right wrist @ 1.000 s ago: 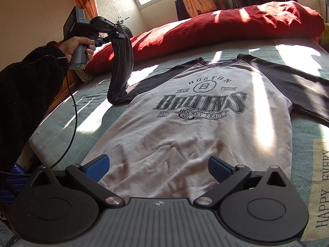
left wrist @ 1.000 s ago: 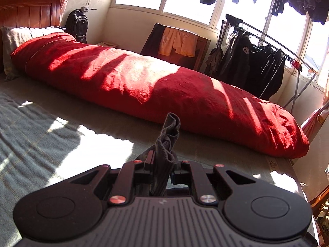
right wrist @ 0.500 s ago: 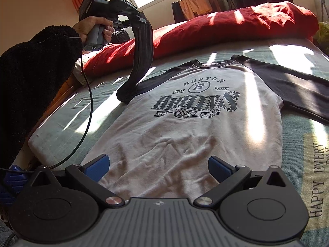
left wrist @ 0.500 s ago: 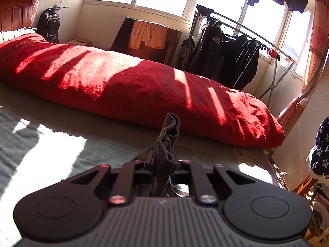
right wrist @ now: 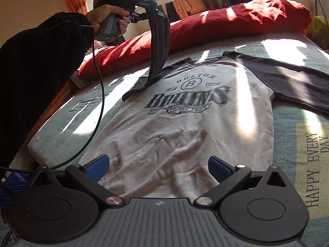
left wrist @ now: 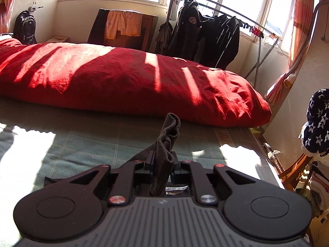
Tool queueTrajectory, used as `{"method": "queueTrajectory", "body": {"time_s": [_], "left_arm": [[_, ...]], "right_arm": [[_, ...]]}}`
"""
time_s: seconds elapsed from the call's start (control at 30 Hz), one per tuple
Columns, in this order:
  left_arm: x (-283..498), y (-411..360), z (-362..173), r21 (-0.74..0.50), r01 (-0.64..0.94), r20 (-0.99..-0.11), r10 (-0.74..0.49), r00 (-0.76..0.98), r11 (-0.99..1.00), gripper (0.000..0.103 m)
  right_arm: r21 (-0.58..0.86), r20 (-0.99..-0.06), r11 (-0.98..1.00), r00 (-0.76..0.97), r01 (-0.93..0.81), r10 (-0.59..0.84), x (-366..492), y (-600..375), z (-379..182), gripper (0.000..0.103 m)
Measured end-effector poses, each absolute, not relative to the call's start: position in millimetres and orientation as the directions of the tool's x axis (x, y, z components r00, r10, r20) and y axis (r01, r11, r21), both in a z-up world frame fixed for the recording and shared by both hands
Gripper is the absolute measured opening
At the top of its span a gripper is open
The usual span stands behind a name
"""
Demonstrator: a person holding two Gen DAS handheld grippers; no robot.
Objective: Fold clothes
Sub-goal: 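Lift the held sleeve and carry it across the sweatshirt chest, then lay the sleeve across the chest and open the left gripper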
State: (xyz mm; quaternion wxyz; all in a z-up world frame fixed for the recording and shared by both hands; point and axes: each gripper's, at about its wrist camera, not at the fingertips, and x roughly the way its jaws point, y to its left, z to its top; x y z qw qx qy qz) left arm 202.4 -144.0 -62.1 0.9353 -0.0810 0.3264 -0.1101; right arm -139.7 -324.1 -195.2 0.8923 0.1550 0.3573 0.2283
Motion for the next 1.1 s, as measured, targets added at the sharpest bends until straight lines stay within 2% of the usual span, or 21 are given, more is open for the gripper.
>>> {"method": "queueTrajectory", "body": {"time_s": [0.3, 0.67, 1.1], "left_arm": [[214, -179, -75, -0.204, 0.199, -0.616, -0.284, 0.735, 0.958, 0.012], [219, -229, -122, -0.127, 0.284, -0.696, -0.289, 0.657, 0.950, 0.012], [220, -269, -158, -0.111, 0.341, -0.745, -0.305, 0.593, 0.934, 0.012]], "right_arm": [[0.442, -0.581, 0.854, 0.638, -0.275, 0.506, -139, -328, -201, 0.103], [0.443, -0.605, 0.861, 0.625, -0.250, 0.493, -136, -329, -211, 0.103], [0.437, -0.628, 0.871, 0.617, -0.225, 0.474, -133, -329, -217, 0.103]]}}
